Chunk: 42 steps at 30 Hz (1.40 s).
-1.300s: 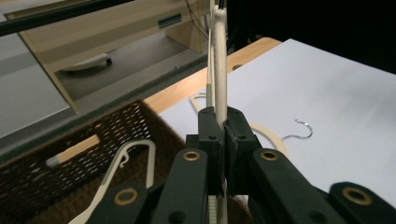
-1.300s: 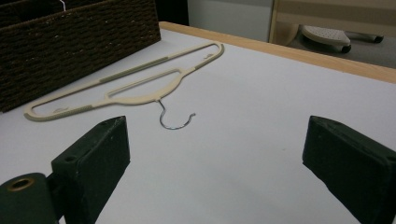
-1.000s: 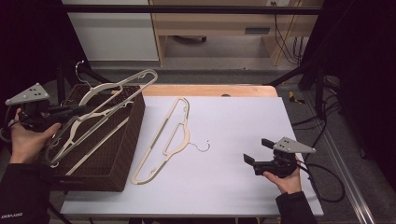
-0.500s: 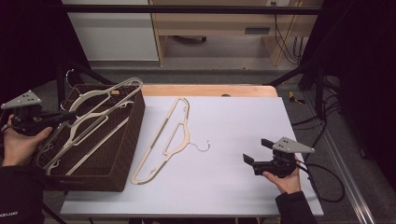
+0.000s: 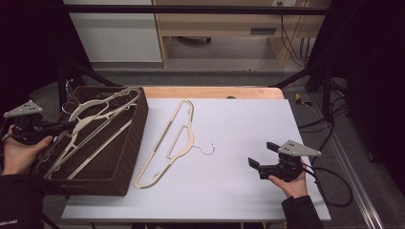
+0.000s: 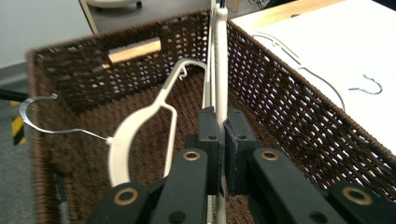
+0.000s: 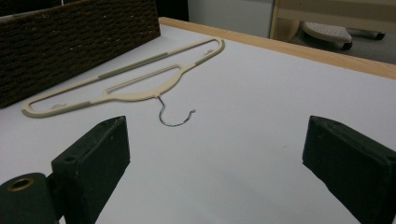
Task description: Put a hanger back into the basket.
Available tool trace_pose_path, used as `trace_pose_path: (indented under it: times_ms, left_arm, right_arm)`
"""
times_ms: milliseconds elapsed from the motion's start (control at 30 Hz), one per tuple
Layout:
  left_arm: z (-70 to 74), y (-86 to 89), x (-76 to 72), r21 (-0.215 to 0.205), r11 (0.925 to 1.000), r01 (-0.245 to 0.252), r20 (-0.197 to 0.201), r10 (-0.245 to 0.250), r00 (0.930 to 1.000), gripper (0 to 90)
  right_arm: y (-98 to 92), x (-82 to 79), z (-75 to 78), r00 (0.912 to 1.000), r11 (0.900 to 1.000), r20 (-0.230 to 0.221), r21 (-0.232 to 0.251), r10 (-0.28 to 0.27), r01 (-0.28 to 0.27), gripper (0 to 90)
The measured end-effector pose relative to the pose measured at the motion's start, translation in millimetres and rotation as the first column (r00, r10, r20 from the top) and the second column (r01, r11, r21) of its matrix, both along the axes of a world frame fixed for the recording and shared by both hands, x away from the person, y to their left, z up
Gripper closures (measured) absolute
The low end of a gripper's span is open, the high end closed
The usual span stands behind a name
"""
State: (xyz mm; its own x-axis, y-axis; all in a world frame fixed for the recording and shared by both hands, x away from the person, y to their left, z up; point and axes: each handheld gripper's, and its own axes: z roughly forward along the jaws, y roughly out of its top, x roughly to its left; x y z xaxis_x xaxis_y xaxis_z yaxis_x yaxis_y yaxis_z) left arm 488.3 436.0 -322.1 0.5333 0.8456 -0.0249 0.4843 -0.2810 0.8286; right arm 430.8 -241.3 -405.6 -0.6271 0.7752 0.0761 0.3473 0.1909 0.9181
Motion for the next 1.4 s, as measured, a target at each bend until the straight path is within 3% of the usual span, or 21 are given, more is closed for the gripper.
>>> trace_pose_path:
  times_ms: [200,267,333,467,567,633,667,733,833,933,1000,1033,1100,1233,1367,1400]
  left_arm:
    - [-20.3,-6.6,5.5,0.008,0.9999,-0.007,-0.053,0.008,0.9985,86.2]
    - [-33.4,-8.0,10.8,0.014,0.9992,-0.038,-0.099,0.039,0.9943,86.0]
    - [-38.1,-9.7,13.3,0.022,0.9988,-0.044,-0.124,0.047,0.9912,85.6]
    - [-46.6,-10.8,16.3,0.072,0.9920,-0.104,-0.165,0.114,0.9797,84.5]
    - [-51.5,-7.1,17.0,0.090,0.9844,-0.151,-0.188,0.166,0.9679,83.6]
    - [-53.0,-7.3,17.3,0.126,0.9764,-0.175,-0.190,0.197,0.9617,82.6]
    - [-53.0,-7.3,17.3,0.126,0.9764,-0.175,-0.190,0.197,0.9617,82.0]
    - [-50.8,-7.4,15.9,0.191,0.9608,-0.201,-0.193,0.237,0.9521,77.9]
    - [-43.8,-6.3,7.8,0.210,0.9441,-0.254,-0.155,0.289,0.9448,70.7]
    - [-37.6,-5.9,-2.5,0.178,0.9483,-0.263,-0.112,0.285,0.9520,62.6]
    - [-33.2,-6.8,-11.3,0.143,0.9555,-0.258,-0.077,0.271,0.9596,58.4]
    - [-33.2,-6.8,-11.3,0.143,0.9555,-0.258,-0.077,0.271,0.9596,56.4]
    - [-29.5,-10.1,-18.7,0.101,0.9595,-0.263,-0.036,0.268,0.9628,53.7]
    - [-23.0,-20.1,-28.9,0.019,0.9735,-0.228,0.022,0.227,0.9736,45.8]
    - [-19.4,-36.7,-34.7,-0.032,0.9840,-0.175,0.082,0.177,0.9808,38.3]
    - [-19.4,-36.7,-34.7,-0.032,0.9840,-0.175,0.082,0.177,0.9808,35.4]
  right_arm:
    - [0.2,-0.2,0.0,1.0000,1.000,-0.001,0.000,0.001,-0.001,7.6]
    - [0.5,0.3,-0.5,1.0000,1.000,-0.001,-0.002,0.001,-0.001,7.6]
    - [1.5,0.5,-1.2,1.0000,1.000,-0.004,-0.005,0.003,-0.003,7.6]
    - [2.2,0.7,-1.7,1.0000,1.000,-0.009,-0.006,0.004,-0.004,7.6]
    - [2.0,0.6,-1.5,0.9999,1.000,-0.010,-0.005,0.004,-0.004,7.6]
    - [2.4,0.7,-1.7,0.9999,1.000,-0.009,-0.004,0.005,-0.005,7.6]
    - [2.6,1.0,-2.0,1.0000,1.000,-0.008,-0.006,0.005,-0.005,7.6]
    - [3.4,1.5,-2.7,0.9999,1.000,-0.013,-0.008,0.008,-0.008,7.6]
    - [4.6,2.0,-3.6,0.9999,1.000,-0.014,-0.010,0.010,-0.010,7.5]
    - [4.9,1.9,-3.8,0.9999,1.000,-0.013,-0.009,0.010,-0.010,7.5]
    - [5.0,1.8,-3.9,0.9998,1.000,-0.015,-0.009,0.011,-0.011,7.5]
    - [5.1,1.8,-3.9,0.9998,1.000,-0.015,-0.008,0.010,-0.010,7.5]
    - [5.2,1.8,-3.8,0.9998,1.000,-0.015,-0.009,0.010,-0.010,7.5]
    - [4.5,1.0,-2.2,0.9999,1.000,-0.013,-0.004,0.010,-0.010,7.5]
    - [3.6,0.7,-0.9,0.9999,1.000,-0.008,0.003,0.008,-0.008,7.4]
    - [3.0,0.6,-0.4,0.9999,1.000,-0.005,0.002,0.010,-0.010,7.3]
